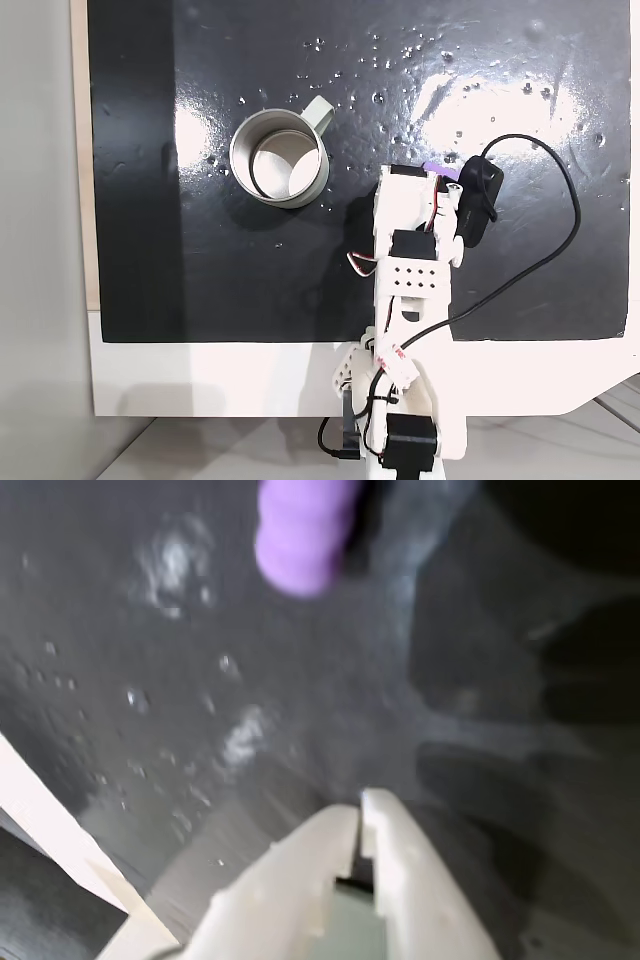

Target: Grasp a pengrip and put it in the cup.

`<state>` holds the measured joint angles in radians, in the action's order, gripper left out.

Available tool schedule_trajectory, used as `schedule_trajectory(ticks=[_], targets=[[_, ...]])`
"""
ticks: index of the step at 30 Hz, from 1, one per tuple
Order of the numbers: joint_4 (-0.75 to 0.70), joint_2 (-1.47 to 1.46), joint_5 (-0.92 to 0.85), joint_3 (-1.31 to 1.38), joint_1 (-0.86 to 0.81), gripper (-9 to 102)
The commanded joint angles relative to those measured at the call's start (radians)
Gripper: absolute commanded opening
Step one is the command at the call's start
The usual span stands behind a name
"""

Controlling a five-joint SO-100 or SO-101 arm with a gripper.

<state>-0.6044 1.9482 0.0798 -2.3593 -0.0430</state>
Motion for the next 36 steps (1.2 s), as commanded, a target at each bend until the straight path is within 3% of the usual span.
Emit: schedule_trajectory(ticks=[1, 5, 12, 29, 36], targets=[[-0.008, -0.049, 0.009, 0.107, -0.023, 10], [-0.101, -0.133, 0.014, 0.213, -0.038, 17], [-0.19, -0.245, 0.002, 0.327, -0.075, 18], [-0.373, -0.193, -0.104, 0.387, -0.169, 24], [-0.374, -0.206, -0.17, 0.399, -0.206, 25]])
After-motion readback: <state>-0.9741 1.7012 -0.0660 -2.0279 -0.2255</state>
